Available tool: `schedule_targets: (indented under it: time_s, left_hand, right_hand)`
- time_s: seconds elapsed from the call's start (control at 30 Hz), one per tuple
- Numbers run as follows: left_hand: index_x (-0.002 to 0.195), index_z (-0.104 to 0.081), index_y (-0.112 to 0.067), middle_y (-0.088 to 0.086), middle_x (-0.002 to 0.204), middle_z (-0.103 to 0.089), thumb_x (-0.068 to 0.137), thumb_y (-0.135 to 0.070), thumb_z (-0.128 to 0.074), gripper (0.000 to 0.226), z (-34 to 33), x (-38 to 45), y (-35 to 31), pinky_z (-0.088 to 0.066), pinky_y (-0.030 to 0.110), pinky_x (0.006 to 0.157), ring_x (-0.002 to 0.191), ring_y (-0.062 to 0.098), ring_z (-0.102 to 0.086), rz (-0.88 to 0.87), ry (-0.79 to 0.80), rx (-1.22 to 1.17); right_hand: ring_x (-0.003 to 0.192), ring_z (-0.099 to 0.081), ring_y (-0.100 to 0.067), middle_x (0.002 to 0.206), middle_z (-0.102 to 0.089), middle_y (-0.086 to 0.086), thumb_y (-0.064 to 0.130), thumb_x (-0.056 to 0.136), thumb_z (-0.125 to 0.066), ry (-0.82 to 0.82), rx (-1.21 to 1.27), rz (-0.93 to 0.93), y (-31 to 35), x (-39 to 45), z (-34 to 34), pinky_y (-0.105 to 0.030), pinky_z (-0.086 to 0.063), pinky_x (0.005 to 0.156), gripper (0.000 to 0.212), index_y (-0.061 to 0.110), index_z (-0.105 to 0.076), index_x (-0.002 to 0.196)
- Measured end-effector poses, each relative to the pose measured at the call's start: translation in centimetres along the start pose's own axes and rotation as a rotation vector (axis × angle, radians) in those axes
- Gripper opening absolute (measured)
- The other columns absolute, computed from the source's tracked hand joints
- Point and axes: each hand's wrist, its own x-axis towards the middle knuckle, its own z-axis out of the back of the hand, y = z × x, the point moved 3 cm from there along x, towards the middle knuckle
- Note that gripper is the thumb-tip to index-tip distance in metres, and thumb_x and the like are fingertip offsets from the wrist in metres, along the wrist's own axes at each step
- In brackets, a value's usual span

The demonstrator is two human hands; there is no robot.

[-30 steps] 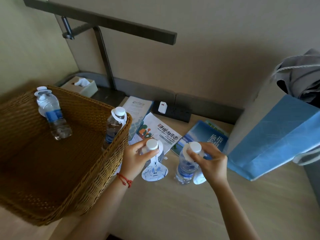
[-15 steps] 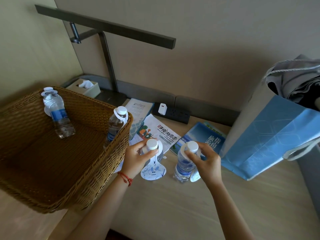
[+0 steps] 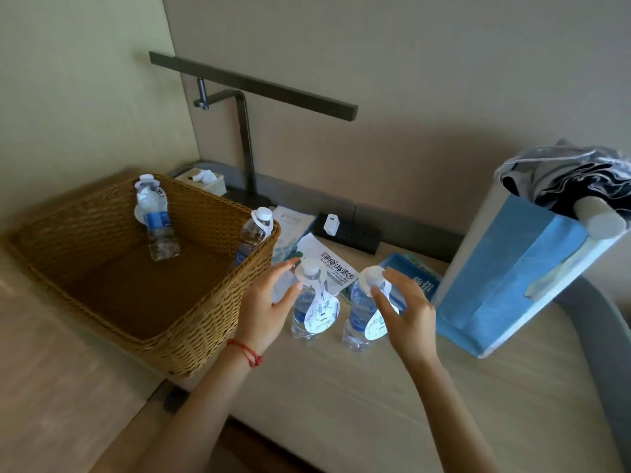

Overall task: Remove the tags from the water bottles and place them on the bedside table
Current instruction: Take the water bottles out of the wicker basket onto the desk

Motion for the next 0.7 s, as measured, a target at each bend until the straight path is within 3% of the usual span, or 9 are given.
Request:
schedule_targets:
  time_s: [0.07, 0.17, 0.3, 0.4, 0.5, 0.7]
  left_hand:
    - [0.110, -0.062, -0.002, 0.010, 0.112, -0.064, 0.082, -0.015, -0.067, 0.031, 1.3, -1.3, -1.0, -0.040, 0.016, 0.089, 0.104, 0.022, -0.059, -0.040, 0.010, 0.121]
    - [0.109, -0.062, -0.002, 0.014, 0.112, -0.065, 0.085, -0.034, -0.054, 0.041, 3.4, -3.9, -1.7, -0.044, 0.035, 0.091, 0.104, 0.029, -0.060, -0.089, 0.050, 0.357]
    - [0.109, -0.062, 0.001, 0.018, 0.115, -0.064, 0.084, -0.039, -0.045, 0.050, 6.4, -8.3, -1.4, -0.043, 0.050, 0.096, 0.113, 0.036, -0.056, 0.013, 0.086, 0.535]
    - [0.119, -0.057, -0.003, 0.016, 0.127, -0.057, 0.087, -0.045, -0.039, 0.056, 8.8, -11.4, -0.7, -0.030, 0.047, 0.106, 0.124, 0.034, -0.046, 0.103, 0.118, 0.619]
    - [0.128, -0.051, -0.008, 0.012, 0.136, -0.050, 0.091, -0.039, -0.050, 0.048, 11.4, -13.8, 0.1, -0.020, 0.045, 0.111, 0.133, 0.029, -0.036, 0.180, 0.075, 0.655]
    - [0.129, -0.049, -0.008, 0.012, 0.138, -0.049, 0.089, -0.035, -0.055, 0.048, 15.9, -17.8, 1.5, -0.024, 0.047, 0.111, 0.133, 0.029, -0.036, 0.284, 0.012, 0.688]
  right_hand:
    - [0.115, -0.054, -0.020, 0.127, -0.059, -0.001, 0.025, 0.083, -0.066, 0.022, -0.042, 0.061, 0.9, -1.2, 0.2, -0.032, -0.048, 0.088, 0.035, 0.019, -0.061, 0.117]
    - [0.115, -0.055, -0.023, 0.126, -0.060, -0.008, 0.024, 0.082, -0.067, 0.059, -0.103, 0.185, 2.4, -3.3, 0.1, -0.029, -0.044, 0.088, 0.037, 0.013, -0.062, 0.116]
    - [0.111, -0.058, -0.027, 0.119, -0.064, -0.011, 0.019, 0.081, -0.069, 0.151, -0.092, 0.288, 4.2, -6.0, -1.1, -0.035, -0.048, 0.088, 0.035, 0.007, -0.063, 0.113]
    - [0.109, -0.060, -0.029, 0.116, -0.065, -0.014, 0.016, 0.079, -0.071, 0.195, -0.079, 0.332, 5.7, -8.0, -2.5, -0.033, -0.044, 0.089, 0.034, 0.005, -0.065, 0.110]
    - [0.107, -0.060, -0.030, 0.115, -0.065, -0.014, 0.018, 0.081, -0.070, 0.267, -0.076, 0.357, 7.2, -10.1, -4.2, -0.033, -0.045, 0.088, 0.030, 0.005, -0.066, 0.108]
    - [0.110, -0.058, -0.028, 0.120, -0.063, -0.011, 0.025, 0.084, -0.066, 0.378, -0.116, 0.389, 10.2, -14.5, -7.1, -0.041, -0.050, 0.087, 0.033, 0.009, -0.065, 0.112]
